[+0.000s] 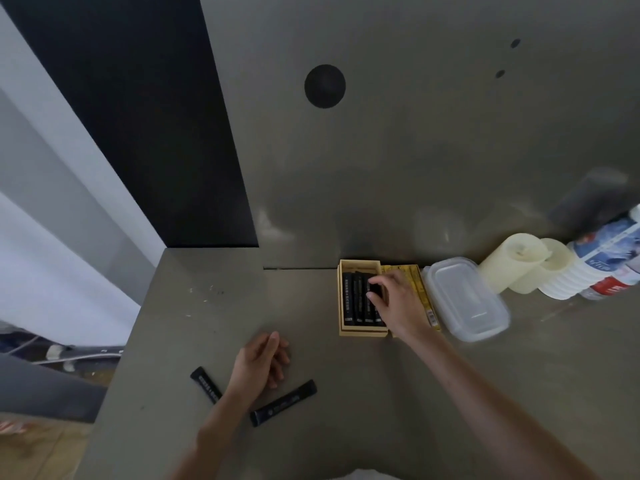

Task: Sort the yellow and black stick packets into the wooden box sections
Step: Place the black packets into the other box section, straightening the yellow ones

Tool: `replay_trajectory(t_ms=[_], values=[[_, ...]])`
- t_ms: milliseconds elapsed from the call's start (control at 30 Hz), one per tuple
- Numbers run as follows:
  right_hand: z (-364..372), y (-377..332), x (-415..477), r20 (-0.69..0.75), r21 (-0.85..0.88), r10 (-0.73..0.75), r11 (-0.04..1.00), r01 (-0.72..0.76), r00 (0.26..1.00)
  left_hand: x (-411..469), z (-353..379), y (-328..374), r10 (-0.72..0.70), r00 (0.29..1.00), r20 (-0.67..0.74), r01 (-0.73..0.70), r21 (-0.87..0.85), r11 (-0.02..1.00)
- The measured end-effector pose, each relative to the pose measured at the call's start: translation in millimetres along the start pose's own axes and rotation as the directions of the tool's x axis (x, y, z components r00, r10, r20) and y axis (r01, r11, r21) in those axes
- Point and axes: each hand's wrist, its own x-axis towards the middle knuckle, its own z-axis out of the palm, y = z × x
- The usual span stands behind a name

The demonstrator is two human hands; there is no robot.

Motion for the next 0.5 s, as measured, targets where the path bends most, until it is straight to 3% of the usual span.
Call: replay_trajectory(t_ms=[100,167,233,333,400,500], values=[[1.8,-7.6,-12.5,-0.093,0.027,-0.027,0.999,0.030,0.995,1.8,-9.3,1.2,-0.007,0.991,0.133,0.000,0.056,0.998],[3.4,-9.8,-24.7,-0.095,0.069,-0.049,0.996,0.056,0.994,1.7,-17.6,-1.1,0.013,0.969,0.246,-0.071,0.229,0.971],[6.3,-8.7,-37.0,-0.090,0.104,-0.070,0.991,0.079,0.994,-3.2,-24.6,-2.3,0.083,0.935,0.345,-0.238,0.437,0.868],[11.8,-5.5,-52.5,-0.072,0.143,-0.081,0.986,0.091,0.994,-11.9,-24.3,-6.2,0.098,0.877,0.470,-0.398,0.598,0.696],[15.8,-4.1,-58.1,-0.076,0.132,-0.088,0.986,0.098,0.993,-13.6,-19.5,-13.0,0.135,0.854,0.503,-0.474,0.644,0.601],[18.2,-5.2,-61.6,-0.085,0.134,-0.079,0.987,0.090,0.993,-14.1,-16.3,-11.1,0.134,0.884,0.448,-0.433,0.677,0.595]])
